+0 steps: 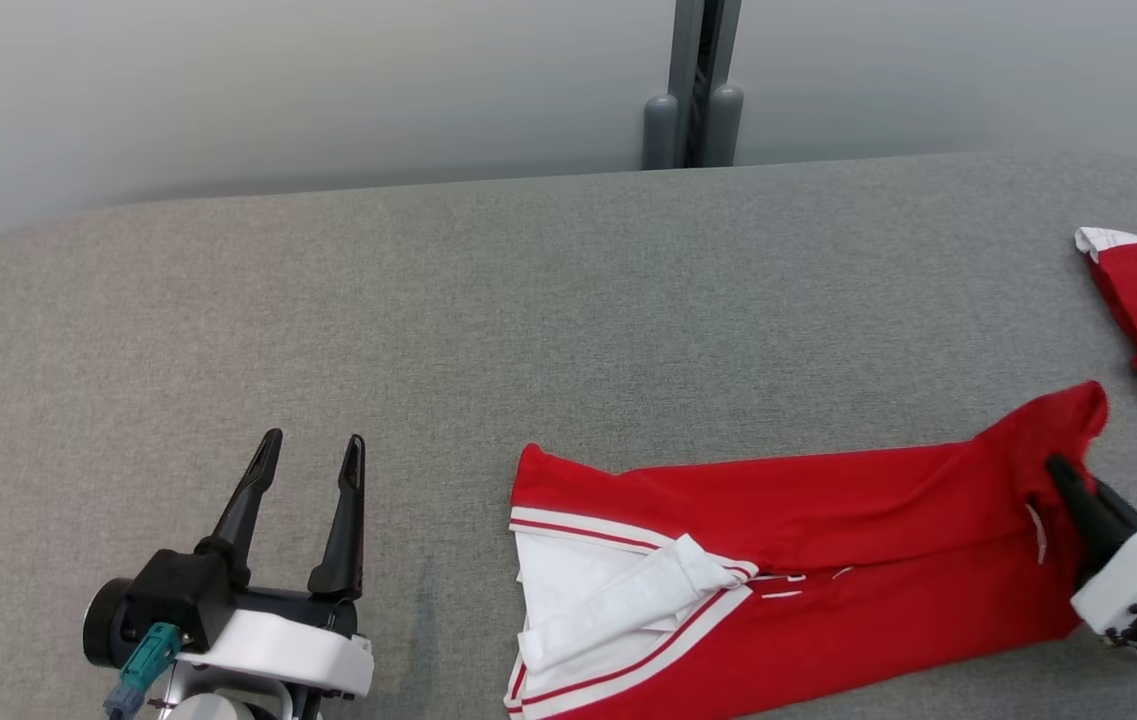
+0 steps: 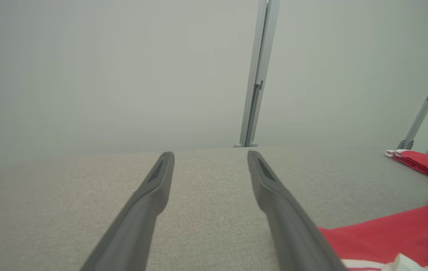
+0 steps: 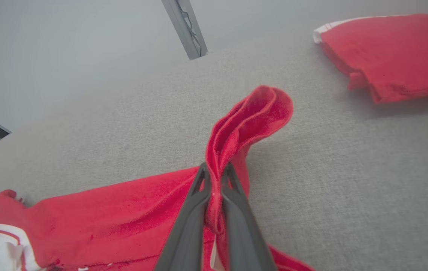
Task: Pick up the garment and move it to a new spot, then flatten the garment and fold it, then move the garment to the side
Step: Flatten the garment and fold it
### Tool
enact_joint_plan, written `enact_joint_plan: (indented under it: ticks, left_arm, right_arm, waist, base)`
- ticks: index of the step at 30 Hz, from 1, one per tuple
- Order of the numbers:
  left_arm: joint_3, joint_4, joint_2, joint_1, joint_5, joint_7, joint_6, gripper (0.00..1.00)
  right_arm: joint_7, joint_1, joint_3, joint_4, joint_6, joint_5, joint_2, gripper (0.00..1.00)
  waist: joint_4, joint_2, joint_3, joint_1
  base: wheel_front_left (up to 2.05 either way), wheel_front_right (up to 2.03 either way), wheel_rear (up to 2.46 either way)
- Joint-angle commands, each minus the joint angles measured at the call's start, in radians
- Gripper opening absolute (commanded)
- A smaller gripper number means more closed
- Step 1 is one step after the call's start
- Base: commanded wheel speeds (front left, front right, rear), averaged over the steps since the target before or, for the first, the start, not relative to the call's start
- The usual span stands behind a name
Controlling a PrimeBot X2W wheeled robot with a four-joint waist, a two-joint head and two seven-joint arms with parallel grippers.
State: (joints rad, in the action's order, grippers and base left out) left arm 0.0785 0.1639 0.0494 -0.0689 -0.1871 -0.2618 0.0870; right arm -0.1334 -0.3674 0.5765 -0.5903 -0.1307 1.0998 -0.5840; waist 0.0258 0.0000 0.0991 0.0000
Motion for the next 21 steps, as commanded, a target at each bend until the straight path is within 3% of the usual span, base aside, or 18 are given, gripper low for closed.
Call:
enact_joint_plan:
  ticks: [1,11,21]
  left_arm:
    - [-0.007,-0.001,0.003,0.007,-0.008,-0.004,-0.005,1.0]
    - [-0.011,-0.009,0.004,0.018,-0.02,-0.004,-0.014,1.0]
    - [-0.005,-0.008,0.004,0.024,-0.026,-0.004,-0.017,1.0]
  right_arm:
    - [0.023,0.014,0.005,0.036,0.0,0.028,0.006,0.0]
    - [0.199,0.052,0.041,0.322,0.0,0.171,0.088,0.0]
    - [0.26,0.068,0.053,0.368,0.0,0.211,0.253,0.0]
  waist:
    - [-0.017,0.0,-0.02,0.0]
    - [-0.043,0.0,-0.045,0.0]
    - [-0.012,0.0,-0.052,0.0]
  base:
    - [0.0,0.0,0.0]
    - [0.0,0.0,0.0]
    - [0.0,0.0,0.0]
